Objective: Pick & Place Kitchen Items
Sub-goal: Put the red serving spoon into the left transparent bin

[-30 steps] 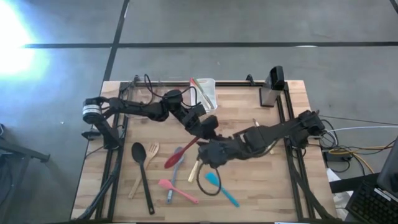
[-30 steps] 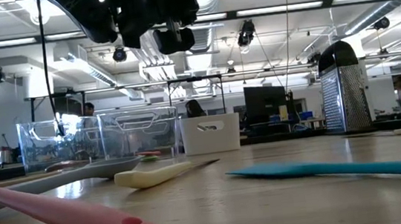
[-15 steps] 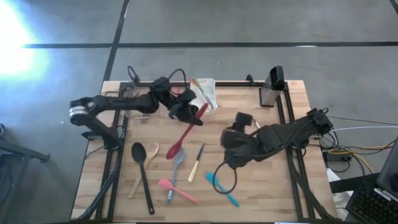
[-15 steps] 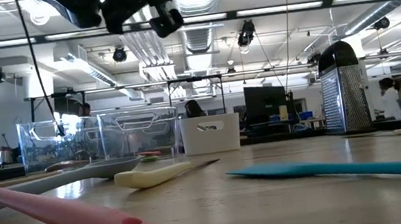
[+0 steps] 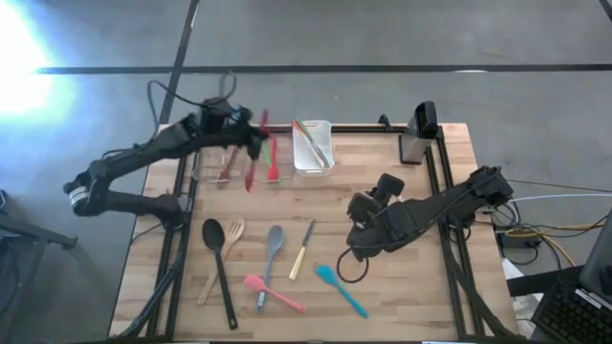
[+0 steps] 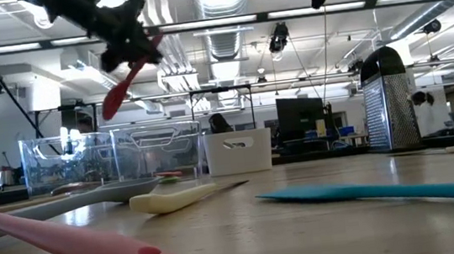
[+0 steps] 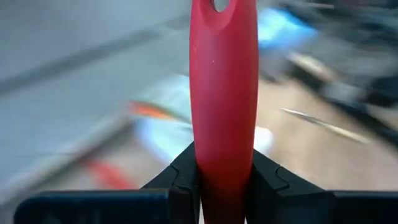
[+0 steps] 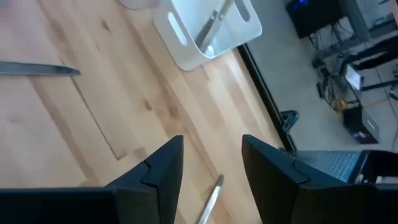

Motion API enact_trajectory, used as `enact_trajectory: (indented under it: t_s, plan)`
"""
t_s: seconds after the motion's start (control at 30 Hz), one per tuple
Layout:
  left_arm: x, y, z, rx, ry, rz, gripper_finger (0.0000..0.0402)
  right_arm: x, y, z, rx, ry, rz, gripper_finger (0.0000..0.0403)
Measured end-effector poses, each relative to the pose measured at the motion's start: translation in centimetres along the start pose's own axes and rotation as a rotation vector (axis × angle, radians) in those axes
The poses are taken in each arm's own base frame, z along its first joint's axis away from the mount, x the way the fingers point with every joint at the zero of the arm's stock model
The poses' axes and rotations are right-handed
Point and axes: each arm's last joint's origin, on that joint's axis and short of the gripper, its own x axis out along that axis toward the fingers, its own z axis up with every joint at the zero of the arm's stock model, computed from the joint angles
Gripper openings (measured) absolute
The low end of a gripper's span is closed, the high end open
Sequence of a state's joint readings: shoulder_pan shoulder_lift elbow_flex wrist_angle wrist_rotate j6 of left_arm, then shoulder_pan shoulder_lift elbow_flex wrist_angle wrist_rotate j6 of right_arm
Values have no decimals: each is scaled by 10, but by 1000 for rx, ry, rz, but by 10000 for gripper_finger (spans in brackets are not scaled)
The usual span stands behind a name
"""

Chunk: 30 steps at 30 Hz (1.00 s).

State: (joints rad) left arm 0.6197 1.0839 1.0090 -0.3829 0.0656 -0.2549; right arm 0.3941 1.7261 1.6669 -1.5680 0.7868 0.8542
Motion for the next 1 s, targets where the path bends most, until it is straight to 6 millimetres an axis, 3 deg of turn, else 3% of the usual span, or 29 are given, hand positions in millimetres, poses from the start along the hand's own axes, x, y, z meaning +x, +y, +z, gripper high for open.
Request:
enact_trajectory:
  t_s: [0.13, 0.47, 1.0]
  plan:
    - [-6, 25, 5, -2, -53, 251, 79, 11, -1, -2, 14, 26, -30, 157]
    - [4, 90, -2, -76, 92, 481, 79, 21, -3, -4, 20, 56, -55, 144]
    - [36, 111, -25, -11, 334, 585, 79, 24, -6, -2, 30, 58, -63, 140]
